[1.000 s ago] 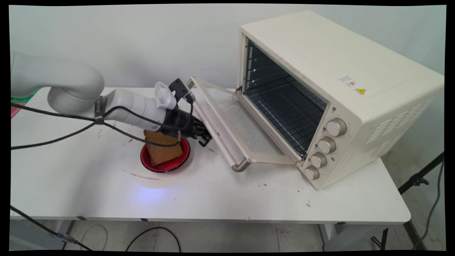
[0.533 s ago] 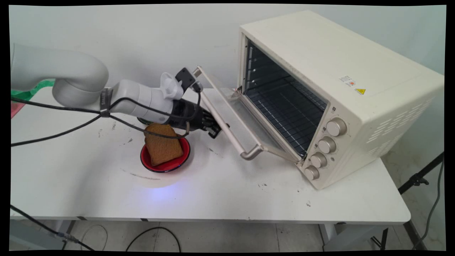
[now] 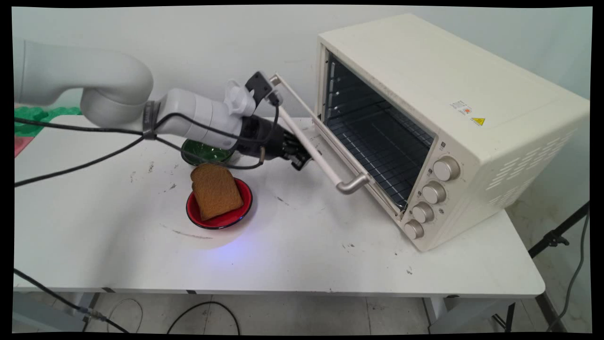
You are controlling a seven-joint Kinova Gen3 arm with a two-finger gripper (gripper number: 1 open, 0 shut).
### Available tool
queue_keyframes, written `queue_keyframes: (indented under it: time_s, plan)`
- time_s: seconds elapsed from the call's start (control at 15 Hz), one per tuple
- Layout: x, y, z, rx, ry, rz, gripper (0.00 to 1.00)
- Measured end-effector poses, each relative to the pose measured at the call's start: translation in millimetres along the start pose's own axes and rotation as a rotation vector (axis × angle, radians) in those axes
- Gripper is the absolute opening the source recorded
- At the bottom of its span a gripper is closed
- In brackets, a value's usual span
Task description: Close the oven
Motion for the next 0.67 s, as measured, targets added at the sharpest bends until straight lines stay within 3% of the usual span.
queue_keyframes:
  time_s: [0.67]
  plan:
    - [34.0,-4.7,-8.6,-0.029,0.053,0.065,0.00]
